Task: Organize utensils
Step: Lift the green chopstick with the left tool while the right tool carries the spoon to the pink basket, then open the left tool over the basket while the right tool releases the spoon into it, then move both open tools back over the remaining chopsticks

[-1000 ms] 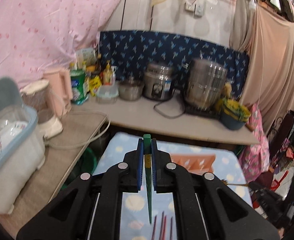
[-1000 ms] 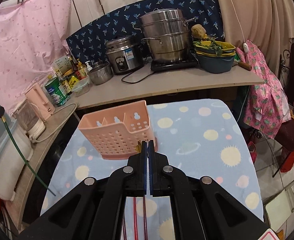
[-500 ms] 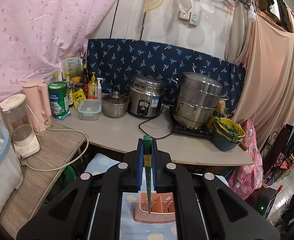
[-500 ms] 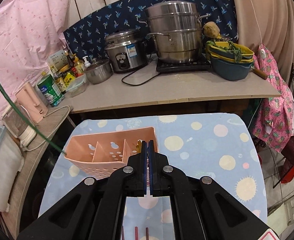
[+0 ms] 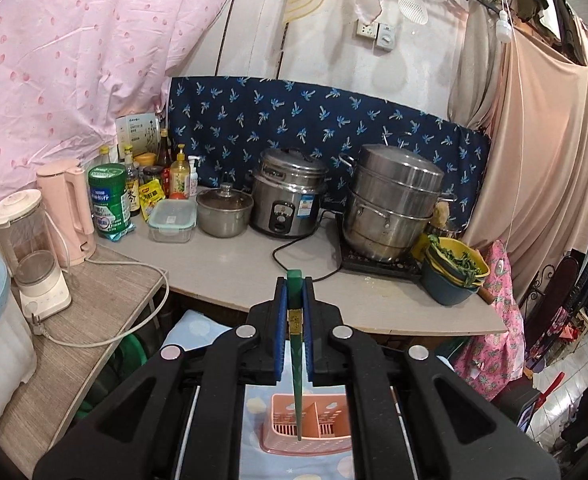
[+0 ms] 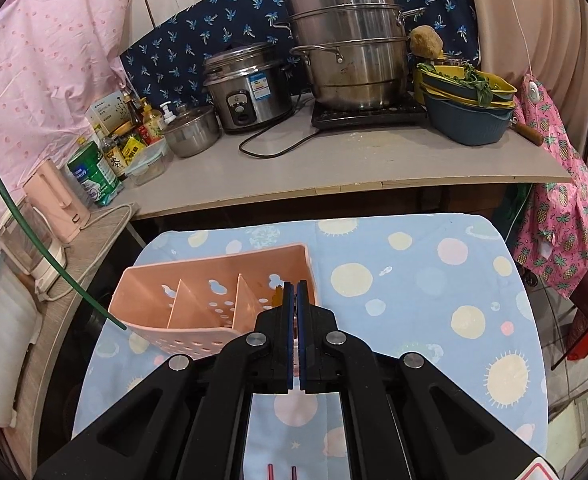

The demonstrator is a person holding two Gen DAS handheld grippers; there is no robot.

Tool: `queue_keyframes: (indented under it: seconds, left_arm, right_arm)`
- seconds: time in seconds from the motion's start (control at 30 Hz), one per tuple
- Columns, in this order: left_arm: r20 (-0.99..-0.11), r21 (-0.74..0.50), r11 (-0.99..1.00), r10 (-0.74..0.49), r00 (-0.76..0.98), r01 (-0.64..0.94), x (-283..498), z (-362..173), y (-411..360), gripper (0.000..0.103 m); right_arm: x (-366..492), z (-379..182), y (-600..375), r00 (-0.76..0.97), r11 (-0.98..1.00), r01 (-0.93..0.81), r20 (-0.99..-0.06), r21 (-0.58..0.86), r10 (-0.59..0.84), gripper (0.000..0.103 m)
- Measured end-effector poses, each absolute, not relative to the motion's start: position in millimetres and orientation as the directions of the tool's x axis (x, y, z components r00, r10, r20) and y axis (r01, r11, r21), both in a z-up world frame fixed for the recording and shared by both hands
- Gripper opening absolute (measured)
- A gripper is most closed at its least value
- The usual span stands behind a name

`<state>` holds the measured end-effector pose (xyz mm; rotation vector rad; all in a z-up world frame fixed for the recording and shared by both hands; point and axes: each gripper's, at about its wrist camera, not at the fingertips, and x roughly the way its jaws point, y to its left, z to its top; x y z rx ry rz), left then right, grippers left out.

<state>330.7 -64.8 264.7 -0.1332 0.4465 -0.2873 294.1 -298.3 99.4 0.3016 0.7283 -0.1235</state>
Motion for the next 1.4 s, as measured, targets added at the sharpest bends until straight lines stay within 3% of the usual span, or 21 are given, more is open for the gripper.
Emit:
queue_keyframes:
  seconds: [0.7, 0.73, 0.77, 0.83, 0.87, 0.9, 1.1, 1.4]
  left_arm:
    - [-0.509, -0.159, 0.967, -0.251, 0.824, 0.197, 355, 213, -76, 0.007]
    - [-0.511, -0.159, 0.969, -0.244, 0.824, 0.189, 355, 212, -75, 0.011]
    - [-0.511, -0.158, 0.971, -0.236, 0.827, 0.180, 355, 211, -72, 0.025]
    - [-0.505, -0.162, 0.974, -0.222, 0.834, 0.161, 352, 210, -68, 0.051]
    - [-0.495, -0.165, 0.975, -0.214, 0.842, 0.151, 349, 210, -64, 0.058]
    - [-0.491, -0.162, 0.976, -0.209, 0.846, 0.147, 347, 210, -62, 0.059]
    - [-0.490, -0.130, 0.981, -0.190, 0.851, 0.145, 324, 214, -48, 0.063]
    - [-0.522, -0.096, 0.985, -0.174, 0.835, 0.145, 267, 196, -24, 0.066]
  right_arm:
    - [294, 96, -298, 0.737, 0.952, 0.197, -0.676, 0.234, 0.014, 0.003]
    - [293, 98, -298, 0.745, 0.951, 0.195, -0.667, 0.238, 0.014, 0.003]
    - [292, 100, -298, 0.752, 0.951, 0.197, -0.660, 0.239, 0.010, 0.006]
    - [287, 106, -299, 0.765, 0.948, 0.205, -0.644, 0.243, 0.000, 0.018]
    - [284, 110, -300, 0.775, 0.946, 0.209, -0.631, 0.247, -0.006, 0.028]
    - [281, 115, -302, 0.784, 0.945, 0.213, -0.621, 0.250, -0.012, 0.033]
    - [252, 139, -311, 0.818, 0.934, 0.226, -0.575, 0.276, -0.028, 0.040]
    - [180, 145, -299, 0.823, 0.940, 0.237, -0.565, 0.246, -0.059, 0.046]
